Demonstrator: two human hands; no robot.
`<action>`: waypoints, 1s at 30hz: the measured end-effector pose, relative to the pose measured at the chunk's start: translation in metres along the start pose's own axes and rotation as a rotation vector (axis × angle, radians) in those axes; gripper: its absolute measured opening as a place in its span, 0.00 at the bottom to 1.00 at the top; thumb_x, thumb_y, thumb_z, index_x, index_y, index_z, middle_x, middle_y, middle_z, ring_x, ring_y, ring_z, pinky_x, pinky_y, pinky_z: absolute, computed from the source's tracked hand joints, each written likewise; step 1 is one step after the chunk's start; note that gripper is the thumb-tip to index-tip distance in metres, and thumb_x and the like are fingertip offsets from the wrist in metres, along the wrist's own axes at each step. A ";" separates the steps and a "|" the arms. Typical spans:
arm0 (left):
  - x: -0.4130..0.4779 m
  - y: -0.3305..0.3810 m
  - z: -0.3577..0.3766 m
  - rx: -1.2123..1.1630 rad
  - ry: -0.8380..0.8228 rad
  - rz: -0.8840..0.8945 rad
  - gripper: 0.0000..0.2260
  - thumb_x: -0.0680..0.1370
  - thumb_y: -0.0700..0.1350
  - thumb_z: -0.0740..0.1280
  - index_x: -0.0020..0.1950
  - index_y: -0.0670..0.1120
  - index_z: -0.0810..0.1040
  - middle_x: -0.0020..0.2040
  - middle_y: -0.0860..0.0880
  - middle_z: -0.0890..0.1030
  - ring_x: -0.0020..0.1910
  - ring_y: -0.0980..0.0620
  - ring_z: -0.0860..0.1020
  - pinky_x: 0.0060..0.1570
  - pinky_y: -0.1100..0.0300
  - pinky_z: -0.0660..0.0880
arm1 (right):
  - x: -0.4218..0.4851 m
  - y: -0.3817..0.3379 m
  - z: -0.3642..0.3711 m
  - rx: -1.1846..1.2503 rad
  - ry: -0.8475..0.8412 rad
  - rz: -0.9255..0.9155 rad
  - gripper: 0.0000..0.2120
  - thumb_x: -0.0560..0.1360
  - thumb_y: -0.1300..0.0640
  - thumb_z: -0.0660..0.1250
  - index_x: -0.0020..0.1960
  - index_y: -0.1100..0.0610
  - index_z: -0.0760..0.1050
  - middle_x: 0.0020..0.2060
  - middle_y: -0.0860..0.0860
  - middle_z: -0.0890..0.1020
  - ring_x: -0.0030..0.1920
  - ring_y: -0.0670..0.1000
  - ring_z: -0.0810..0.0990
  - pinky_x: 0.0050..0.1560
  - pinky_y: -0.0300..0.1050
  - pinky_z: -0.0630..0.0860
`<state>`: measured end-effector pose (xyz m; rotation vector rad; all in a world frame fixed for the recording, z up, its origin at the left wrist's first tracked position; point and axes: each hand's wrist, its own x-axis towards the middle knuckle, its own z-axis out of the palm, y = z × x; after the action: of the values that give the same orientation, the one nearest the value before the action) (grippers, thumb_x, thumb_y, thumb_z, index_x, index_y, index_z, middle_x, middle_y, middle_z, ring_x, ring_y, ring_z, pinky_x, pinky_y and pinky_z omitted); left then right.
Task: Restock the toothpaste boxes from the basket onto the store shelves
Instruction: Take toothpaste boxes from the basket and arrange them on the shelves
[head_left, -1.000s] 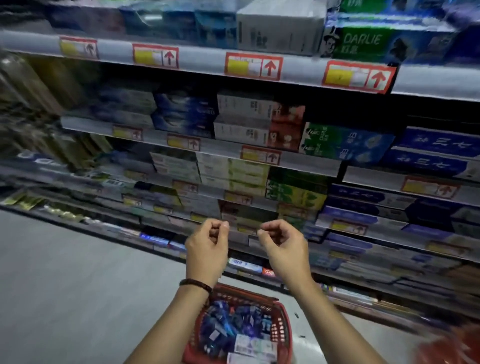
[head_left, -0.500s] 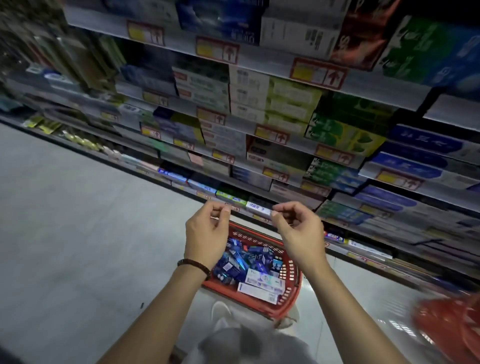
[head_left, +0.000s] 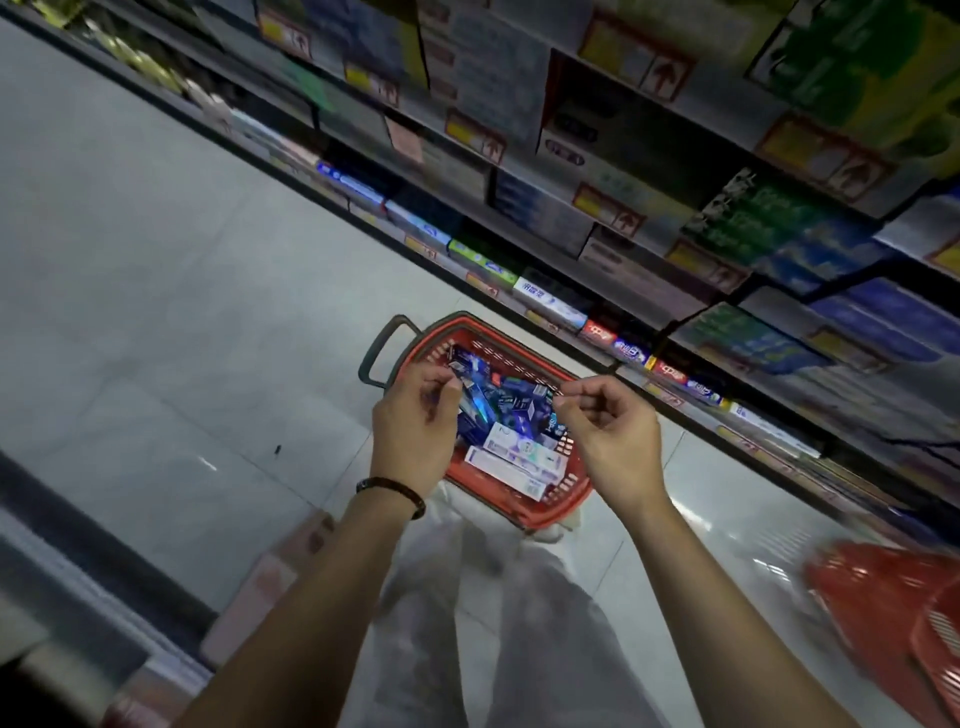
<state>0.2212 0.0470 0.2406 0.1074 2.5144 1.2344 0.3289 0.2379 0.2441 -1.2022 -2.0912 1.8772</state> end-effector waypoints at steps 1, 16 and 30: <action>0.002 -0.010 0.006 0.011 -0.006 -0.013 0.02 0.83 0.46 0.69 0.54 0.50 0.80 0.49 0.54 0.84 0.48 0.61 0.82 0.45 0.72 0.78 | 0.003 0.010 0.002 -0.007 -0.002 0.011 0.05 0.78 0.62 0.76 0.51 0.54 0.84 0.44 0.50 0.87 0.45 0.50 0.85 0.47 0.43 0.83; 0.008 -0.144 0.123 0.027 -0.157 -0.108 0.06 0.82 0.45 0.70 0.58 0.48 0.79 0.52 0.51 0.84 0.52 0.53 0.83 0.51 0.51 0.84 | 0.074 0.173 0.020 -0.157 -0.042 0.121 0.08 0.77 0.63 0.77 0.52 0.52 0.83 0.45 0.47 0.86 0.45 0.44 0.84 0.47 0.34 0.80; 0.043 -0.263 0.227 0.201 -0.358 -0.209 0.11 0.83 0.45 0.68 0.65 0.45 0.77 0.59 0.48 0.81 0.56 0.51 0.79 0.52 0.60 0.74 | 0.131 0.329 0.048 -0.328 -0.149 0.293 0.12 0.75 0.57 0.80 0.54 0.50 0.81 0.50 0.47 0.85 0.50 0.46 0.84 0.56 0.48 0.84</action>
<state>0.2764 0.0642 -0.1045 0.1006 2.2616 0.7989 0.3722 0.2560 -0.1106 -1.5579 -2.4982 1.8312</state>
